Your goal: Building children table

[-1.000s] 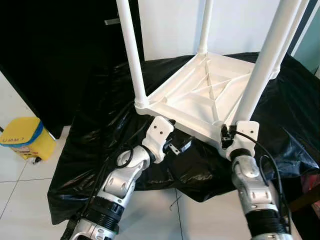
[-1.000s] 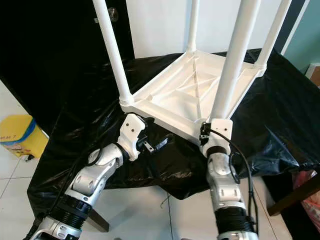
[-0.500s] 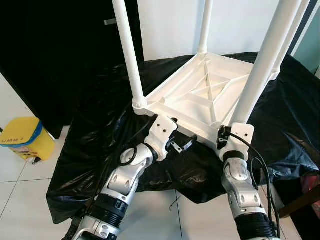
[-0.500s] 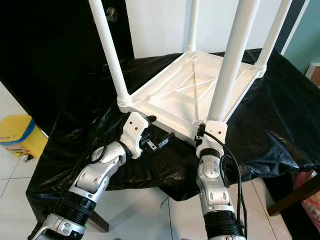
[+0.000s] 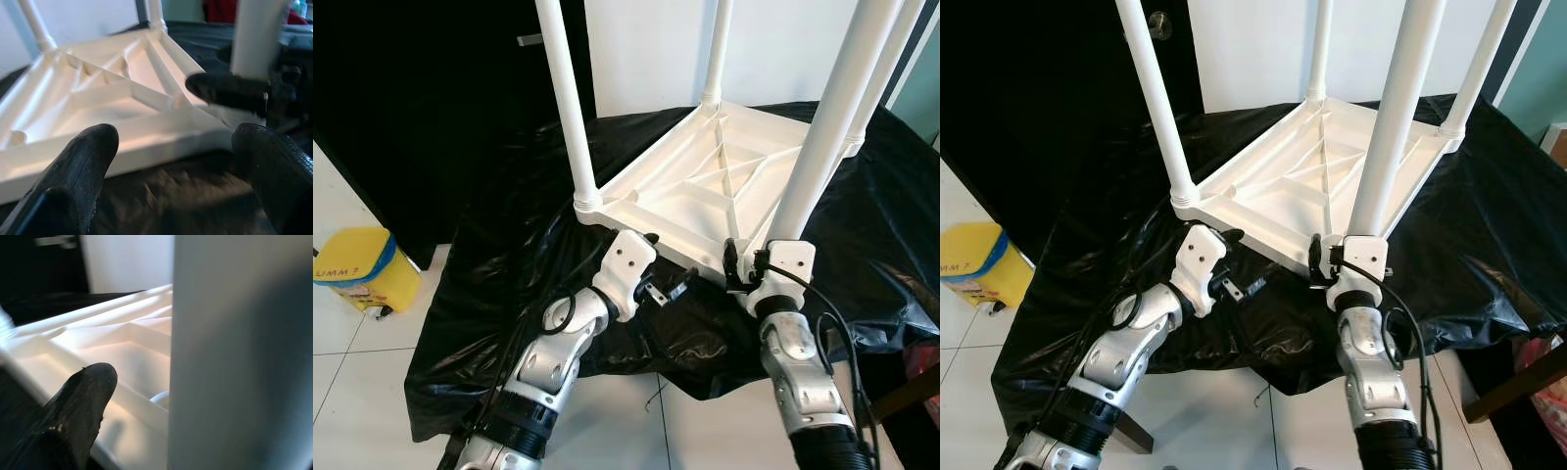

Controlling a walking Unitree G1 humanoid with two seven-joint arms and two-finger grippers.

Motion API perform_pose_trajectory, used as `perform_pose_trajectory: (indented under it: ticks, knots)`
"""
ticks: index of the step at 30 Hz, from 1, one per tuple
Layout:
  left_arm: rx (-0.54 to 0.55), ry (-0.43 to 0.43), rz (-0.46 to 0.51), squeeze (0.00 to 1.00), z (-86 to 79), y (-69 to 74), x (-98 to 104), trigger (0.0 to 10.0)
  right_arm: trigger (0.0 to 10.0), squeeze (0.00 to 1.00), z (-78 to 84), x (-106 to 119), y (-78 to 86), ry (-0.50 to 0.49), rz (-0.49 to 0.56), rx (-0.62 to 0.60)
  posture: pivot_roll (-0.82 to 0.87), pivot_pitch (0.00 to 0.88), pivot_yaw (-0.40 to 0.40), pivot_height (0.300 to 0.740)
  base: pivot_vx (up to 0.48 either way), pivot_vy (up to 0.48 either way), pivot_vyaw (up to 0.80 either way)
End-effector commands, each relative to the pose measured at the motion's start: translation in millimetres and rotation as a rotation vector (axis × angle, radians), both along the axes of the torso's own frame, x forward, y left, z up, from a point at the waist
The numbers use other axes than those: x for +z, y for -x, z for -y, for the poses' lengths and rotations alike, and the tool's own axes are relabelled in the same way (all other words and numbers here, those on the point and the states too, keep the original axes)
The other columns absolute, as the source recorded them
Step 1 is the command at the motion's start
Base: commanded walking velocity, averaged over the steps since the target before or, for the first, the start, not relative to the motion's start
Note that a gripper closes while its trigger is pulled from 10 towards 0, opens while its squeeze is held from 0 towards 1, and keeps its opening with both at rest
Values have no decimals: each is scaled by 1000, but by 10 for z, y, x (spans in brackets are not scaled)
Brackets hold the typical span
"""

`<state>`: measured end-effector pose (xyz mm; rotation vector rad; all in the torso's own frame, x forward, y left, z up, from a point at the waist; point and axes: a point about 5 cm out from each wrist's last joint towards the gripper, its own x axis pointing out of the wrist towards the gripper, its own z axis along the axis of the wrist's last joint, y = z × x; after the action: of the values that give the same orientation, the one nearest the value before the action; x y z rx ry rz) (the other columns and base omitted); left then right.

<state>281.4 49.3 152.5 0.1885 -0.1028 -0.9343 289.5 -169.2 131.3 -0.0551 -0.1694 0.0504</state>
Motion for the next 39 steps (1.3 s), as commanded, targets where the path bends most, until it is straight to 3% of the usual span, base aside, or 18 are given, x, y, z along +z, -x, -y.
perform_pose_trajectory:
  ticks: [1,4,6,13,14,16,17,30,31,39]
  knots:
    - [-116,-33,-37,0,35,113,-44,10000,10000,0,43,8,16,18,-14,111,-165,38,13,740,0,0,0]
    - [-139,-41,-43,0,38,141,-52,10000,10000,0,73,16,11,34,-21,150,-166,38,14,740,0,0,0]
    - [-161,-43,-57,0,42,164,-45,10000,10000,0,139,39,-11,82,-42,246,-164,39,16,740,0,0,0]
    - [-165,-43,-58,0,50,164,-14,10000,10000,0,227,32,-50,124,-83,340,-156,40,16,740,0,0,0]
    - [-164,-39,-56,0,56,163,4,10000,4392,0,257,7,-70,143,-107,363,-151,41,15,740,0,0,0]
    - [-162,-37,-56,0,60,165,18,10000,4392,0,280,-8,-79,156,-123,381,-151,41,15,740,0,0,0]
    - [-158,-34,-54,0,60,161,32,10000,0,0,295,-15,-86,161,-127,386,-150,42,14,740,0,0,0]
    - [-135,-24,-58,0,72,116,95,10000,0,0,318,-100,-97,153,-179,357,-155,58,17,740,0,0,0]
    - [-131,-25,-60,0,75,108,99,10000,10000,0,315,-120,-110,144,-193,302,-158,63,18,740,0,0,0]
    - [-127,-27,-68,0,74,115,88,10000,10000,0,244,-133,-119,110,-194,201,-161,72,19,740,0,0,0]
